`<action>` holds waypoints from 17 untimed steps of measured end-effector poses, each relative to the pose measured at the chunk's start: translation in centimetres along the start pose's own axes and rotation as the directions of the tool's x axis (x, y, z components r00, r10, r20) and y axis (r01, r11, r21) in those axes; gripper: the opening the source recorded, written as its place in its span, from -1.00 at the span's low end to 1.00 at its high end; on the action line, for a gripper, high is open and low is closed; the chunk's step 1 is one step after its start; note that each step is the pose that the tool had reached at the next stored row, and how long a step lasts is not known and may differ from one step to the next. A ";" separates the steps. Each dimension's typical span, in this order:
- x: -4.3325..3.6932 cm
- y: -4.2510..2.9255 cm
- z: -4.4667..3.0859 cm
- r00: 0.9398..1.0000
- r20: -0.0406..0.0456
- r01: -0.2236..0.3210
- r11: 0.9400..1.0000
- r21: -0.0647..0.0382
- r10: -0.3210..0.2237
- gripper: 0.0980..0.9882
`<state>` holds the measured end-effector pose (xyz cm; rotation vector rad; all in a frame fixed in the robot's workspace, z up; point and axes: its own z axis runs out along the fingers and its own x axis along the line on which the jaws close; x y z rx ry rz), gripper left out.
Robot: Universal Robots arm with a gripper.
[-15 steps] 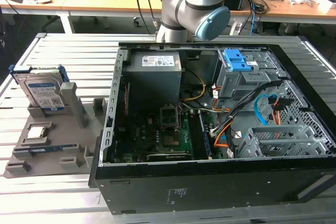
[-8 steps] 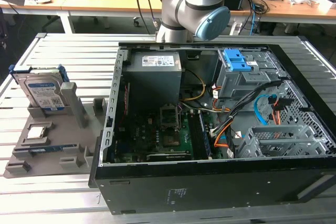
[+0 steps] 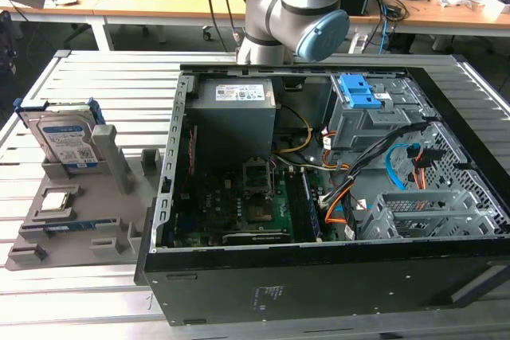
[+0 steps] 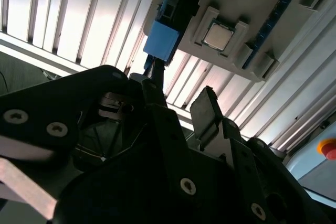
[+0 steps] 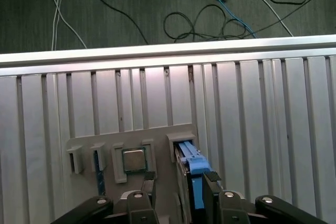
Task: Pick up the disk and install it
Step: 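Pick up the disk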
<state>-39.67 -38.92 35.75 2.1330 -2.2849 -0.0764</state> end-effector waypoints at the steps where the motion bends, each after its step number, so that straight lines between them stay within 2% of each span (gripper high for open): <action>1: -0.15 -0.14 0.02 1.000 0.000 0.000 1.000 0.000 0.000 -0.14; 6: -1.08 -1.16 0.23 1.000 -0.001 0.001 1.000 0.000 -0.001 -0.14; 8: -1.27 -1.50 0.46 1.000 -0.005 0.003 1.000 0.000 -0.003 -0.14; 9: -1.43 -1.73 0.82 1.000 -0.009 0.009 1.000 0.000 -0.009 -0.14; 13: -1.77 -2.01 1.59 1.000 -0.016 0.022 1.000 0.000 -0.022 -0.14; 17: -2.37 -2.11 2.28 0.999 -0.018 0.037 0.999 0.000 -0.037 -0.14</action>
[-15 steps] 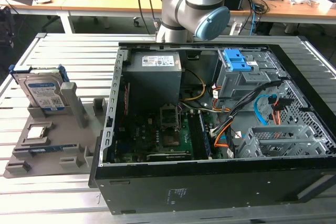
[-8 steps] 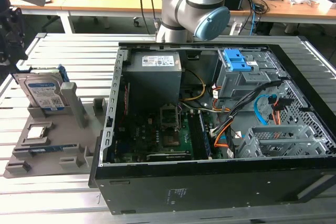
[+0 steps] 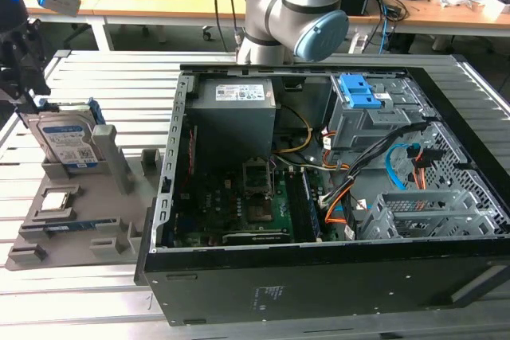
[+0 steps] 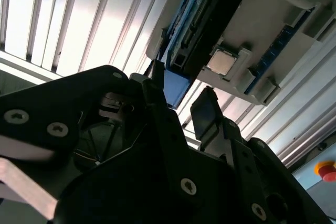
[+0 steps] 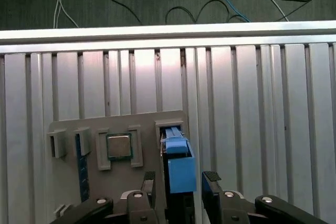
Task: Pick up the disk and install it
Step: 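Pick up the disk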
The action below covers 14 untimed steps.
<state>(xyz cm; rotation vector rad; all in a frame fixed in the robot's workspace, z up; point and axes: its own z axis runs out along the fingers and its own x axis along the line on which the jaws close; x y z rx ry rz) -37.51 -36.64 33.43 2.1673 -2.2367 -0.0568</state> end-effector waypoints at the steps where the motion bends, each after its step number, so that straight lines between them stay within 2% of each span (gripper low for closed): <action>1: -0.06 -0.02 0.25 1.000 -0.001 0.011 1.000 0.000 -0.011 -0.14; 3: -0.07 -0.03 0.55 1.000 -0.002 0.028 1.000 0.000 -0.028 -0.14; 4: -0.08 -0.07 1.14 0.999 -0.005 0.051 0.999 -0.001 -0.051 -0.14; 8: -0.08 -0.18 2.52 0.999 -0.005 0.051 0.999 -0.001 -0.051 -0.14; 10: -0.08 -0.20 2.93 0.999 -0.006 0.051 0.999 -0.001 -0.051 -0.14; 11: -0.07 -0.29 4.29 0.999 -0.006 0.051 0.999 -0.001 -0.051 -0.14; 12: -0.06 -0.31 4.32 0.999 -0.006 0.052 0.998 0.022 -0.052 -0.14; 14: -0.07 -0.31 4.32 0.999 -0.006 0.051 0.998 0.026 -0.051 -0.14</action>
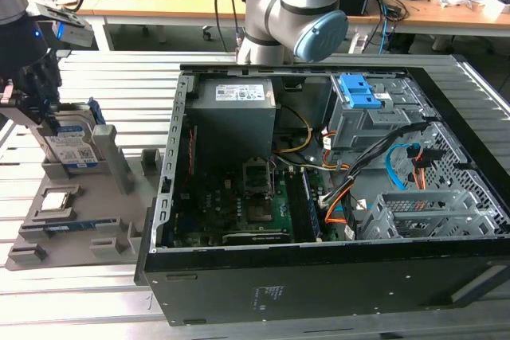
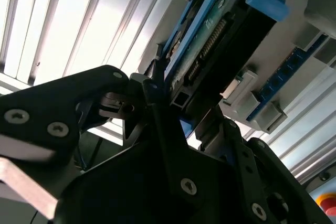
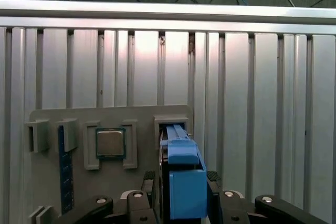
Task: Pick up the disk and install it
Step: 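Pick up the disk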
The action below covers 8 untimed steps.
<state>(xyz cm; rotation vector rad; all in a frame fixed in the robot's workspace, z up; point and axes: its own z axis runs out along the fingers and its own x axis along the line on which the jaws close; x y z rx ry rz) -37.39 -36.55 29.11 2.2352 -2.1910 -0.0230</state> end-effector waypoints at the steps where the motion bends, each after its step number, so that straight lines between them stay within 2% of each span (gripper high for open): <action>1: 0.00 0.00 0.00 1.000 0.000 0.000 1.000 0.003 0.000 -0.14; 6: 0.00 0.00 0.00 1.000 0.000 0.000 1.000 0.009 0.000 -0.14; 7: 0.00 0.01 0.01 1.000 0.000 0.000 1.000 0.004 0.000 -0.14; 8: -0.01 0.02 0.02 1.000 0.000 0.000 1.000 -0.006 0.000 -0.14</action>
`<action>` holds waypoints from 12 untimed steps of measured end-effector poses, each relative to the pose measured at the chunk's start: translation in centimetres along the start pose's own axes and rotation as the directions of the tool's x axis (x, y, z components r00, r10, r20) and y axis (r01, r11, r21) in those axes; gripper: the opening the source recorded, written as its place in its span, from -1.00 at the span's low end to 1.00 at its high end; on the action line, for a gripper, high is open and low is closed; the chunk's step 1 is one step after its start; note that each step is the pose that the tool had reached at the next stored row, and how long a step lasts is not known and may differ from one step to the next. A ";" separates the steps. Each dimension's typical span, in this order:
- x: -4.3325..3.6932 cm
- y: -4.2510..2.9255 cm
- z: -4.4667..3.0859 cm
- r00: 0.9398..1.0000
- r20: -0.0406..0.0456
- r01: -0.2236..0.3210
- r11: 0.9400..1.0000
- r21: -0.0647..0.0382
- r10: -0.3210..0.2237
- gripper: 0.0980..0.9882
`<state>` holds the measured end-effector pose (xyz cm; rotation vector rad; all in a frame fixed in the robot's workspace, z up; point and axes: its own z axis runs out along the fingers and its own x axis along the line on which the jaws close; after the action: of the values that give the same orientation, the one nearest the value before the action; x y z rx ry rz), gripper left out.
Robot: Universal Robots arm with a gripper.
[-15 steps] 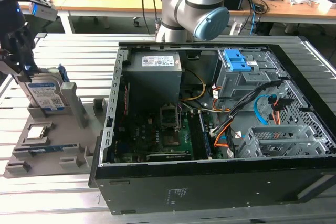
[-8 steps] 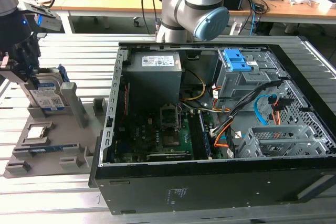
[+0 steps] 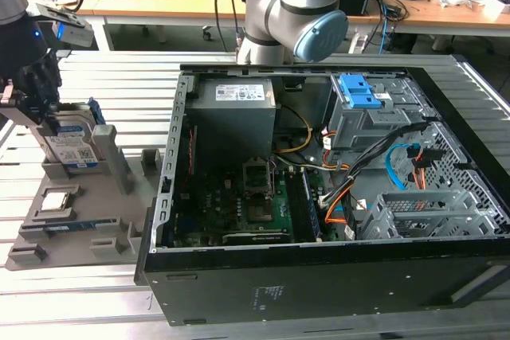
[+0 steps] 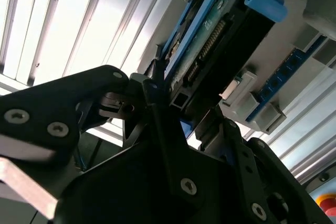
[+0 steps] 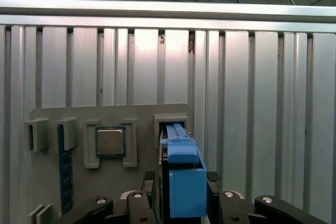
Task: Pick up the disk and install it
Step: 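Pick up the disk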
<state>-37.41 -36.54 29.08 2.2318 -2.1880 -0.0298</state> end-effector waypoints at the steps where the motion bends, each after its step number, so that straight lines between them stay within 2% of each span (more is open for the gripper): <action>1: 0.00 0.00 0.00 1.000 0.000 0.000 1.000 0.000 0.000 -0.14; 6: 0.00 -0.02 0.00 1.000 0.000 0.000 1.000 -0.001 0.000 -0.14; 9: 0.01 -0.44 -0.01 1.000 0.000 0.000 1.000 -0.001 0.000 -0.14; 12: 0.01 -0.56 -0.02 1.000 0.000 0.000 1.000 -0.001 0.000 -0.14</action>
<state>-36.85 -36.55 29.09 2.2315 -2.1875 -0.0308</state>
